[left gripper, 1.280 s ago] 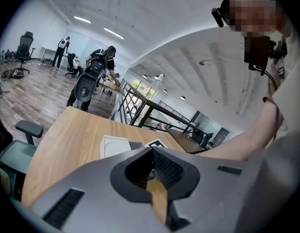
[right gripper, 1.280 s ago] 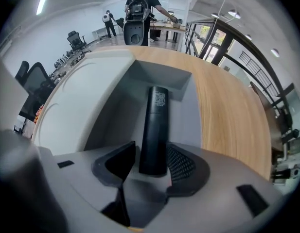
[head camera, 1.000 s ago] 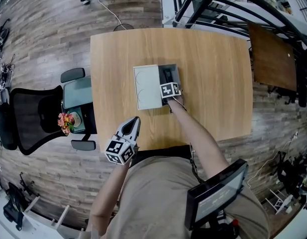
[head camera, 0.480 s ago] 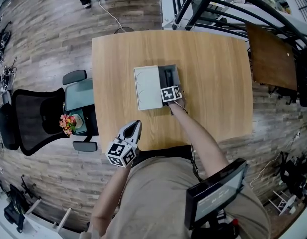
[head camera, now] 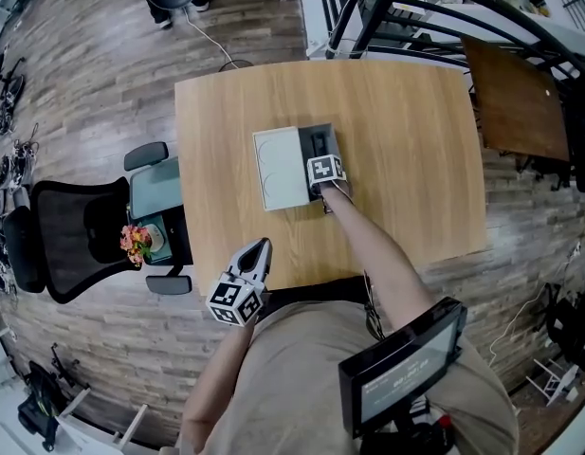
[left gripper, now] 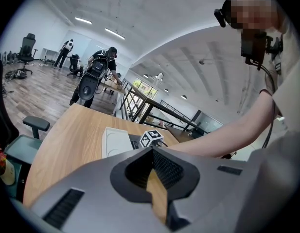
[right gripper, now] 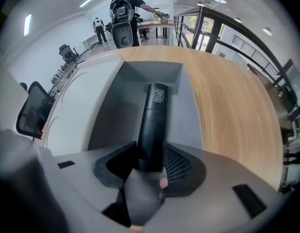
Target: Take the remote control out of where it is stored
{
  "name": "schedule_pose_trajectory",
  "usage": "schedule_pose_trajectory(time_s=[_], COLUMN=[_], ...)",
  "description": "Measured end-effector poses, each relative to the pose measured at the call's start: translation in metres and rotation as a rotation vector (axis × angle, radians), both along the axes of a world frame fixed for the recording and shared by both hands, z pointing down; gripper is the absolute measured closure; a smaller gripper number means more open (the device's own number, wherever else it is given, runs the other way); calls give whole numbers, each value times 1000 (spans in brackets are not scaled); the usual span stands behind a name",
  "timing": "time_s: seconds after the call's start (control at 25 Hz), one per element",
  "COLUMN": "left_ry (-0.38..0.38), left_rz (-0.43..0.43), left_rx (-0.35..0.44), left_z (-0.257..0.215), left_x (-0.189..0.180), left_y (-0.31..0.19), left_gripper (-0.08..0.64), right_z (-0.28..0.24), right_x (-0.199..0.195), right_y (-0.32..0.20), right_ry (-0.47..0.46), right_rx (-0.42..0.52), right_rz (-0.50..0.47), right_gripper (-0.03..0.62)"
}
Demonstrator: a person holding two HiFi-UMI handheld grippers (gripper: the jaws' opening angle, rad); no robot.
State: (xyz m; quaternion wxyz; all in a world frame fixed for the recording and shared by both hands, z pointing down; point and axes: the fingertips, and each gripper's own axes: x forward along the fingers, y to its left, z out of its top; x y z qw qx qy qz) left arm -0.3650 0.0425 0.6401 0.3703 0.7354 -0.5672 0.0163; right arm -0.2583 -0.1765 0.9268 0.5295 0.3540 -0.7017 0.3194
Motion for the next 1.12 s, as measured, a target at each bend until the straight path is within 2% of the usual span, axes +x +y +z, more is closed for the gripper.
schedule_pose_trajectory(time_s=[0.12,0.32,0.44,0.76,0.96,1.12], left_ry=[-5,-14,-17,-20,-25,-31], left_rz=[0,-10,-22,-20,7,17], left_rx=[0,10,15,30,37,44], left_z=[1,-4,-5,-9,-12,-17], left_x=[2,-1,-4,5,21,32], left_y=[4,8,9,3,-3,-7], left_gripper=[566,566,566,566,566,566], right_z=[-5,-15,-28,-84,-70,-55], right_x=[-2,5,8,15,29,35], right_y=[-1,1,-1,2,10,10], right_ry=[-61,-212,-294,-395,-297,-305], right_rx=[-14,-67,-73,22,38,-5], right_rz=[29,239,312,249,152,190], right_gripper=[423,428,430,463,477,488])
